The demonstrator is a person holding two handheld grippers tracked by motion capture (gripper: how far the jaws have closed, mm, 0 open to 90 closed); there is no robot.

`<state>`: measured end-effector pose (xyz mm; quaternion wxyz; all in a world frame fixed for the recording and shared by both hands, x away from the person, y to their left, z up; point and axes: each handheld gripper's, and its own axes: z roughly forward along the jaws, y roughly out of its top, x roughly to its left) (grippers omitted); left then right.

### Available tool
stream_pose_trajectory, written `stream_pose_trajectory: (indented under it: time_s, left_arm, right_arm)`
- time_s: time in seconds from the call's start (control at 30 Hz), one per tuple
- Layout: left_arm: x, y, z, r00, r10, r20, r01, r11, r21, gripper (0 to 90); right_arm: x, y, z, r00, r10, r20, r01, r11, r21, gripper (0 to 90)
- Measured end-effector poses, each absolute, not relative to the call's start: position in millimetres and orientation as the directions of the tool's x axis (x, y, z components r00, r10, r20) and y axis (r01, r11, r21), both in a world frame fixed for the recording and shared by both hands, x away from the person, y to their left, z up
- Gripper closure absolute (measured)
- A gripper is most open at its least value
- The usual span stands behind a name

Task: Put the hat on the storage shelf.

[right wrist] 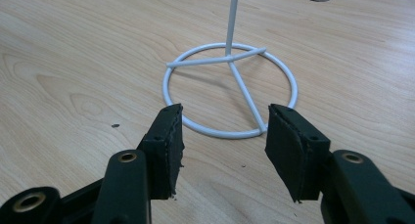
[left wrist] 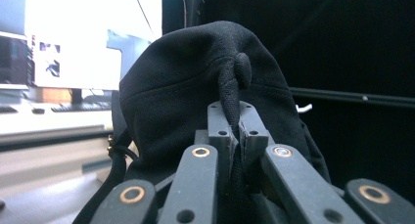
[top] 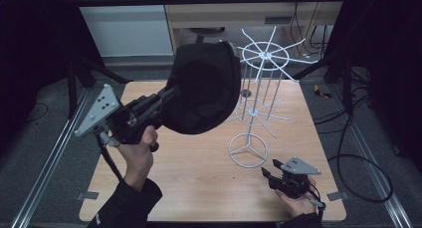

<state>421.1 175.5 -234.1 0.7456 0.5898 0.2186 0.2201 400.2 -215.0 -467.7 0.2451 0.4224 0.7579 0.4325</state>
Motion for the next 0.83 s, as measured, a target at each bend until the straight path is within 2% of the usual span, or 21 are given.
stream_pose_trajectory:
  time_s: [0.27,0.43,0.53,0.7,0.77,0.83]
  left_arm:
    - [432,168,-265,0.812,0.573,-0.111,0.013,0.172,0.985,85.0]
    - [436,170,-279,0.802,0.586,-0.112,0.051,0.12,0.991,80.6]
    - [438,169,-286,0.793,0.6,-0.107,0.075,0.079,0.994,74.5]
    - [434,175,-299,0.793,0.605,-0.073,0.08,0.015,0.997,52.3]
    - [426,186,-313,0.769,0.638,-0.039,0.079,-0.035,0.996,43.1]
    - [423,192,-320,0.76,0.649,-0.034,0.088,-0.051,0.995,39.3]
  right_arm:
    - [401,-215,-468,-0.525,0.851,-0.014,0.425,0.277,0.862,47.6]
    - [401,-214,-469,-0.525,0.851,-0.007,0.431,0.273,0.86,47.2]
    - [401,-214,-469,-0.526,0.851,-0.005,0.433,0.272,0.859,47.0]
    - [400,-214,-469,-0.522,0.853,-0.007,0.433,0.272,0.859,46.8]
    - [401,-215,-469,-0.52,0.854,-0.012,0.429,0.273,0.861,46.4]
    - [401,-216,-470,-0.516,0.856,-0.008,0.431,0.267,0.862,45.3]
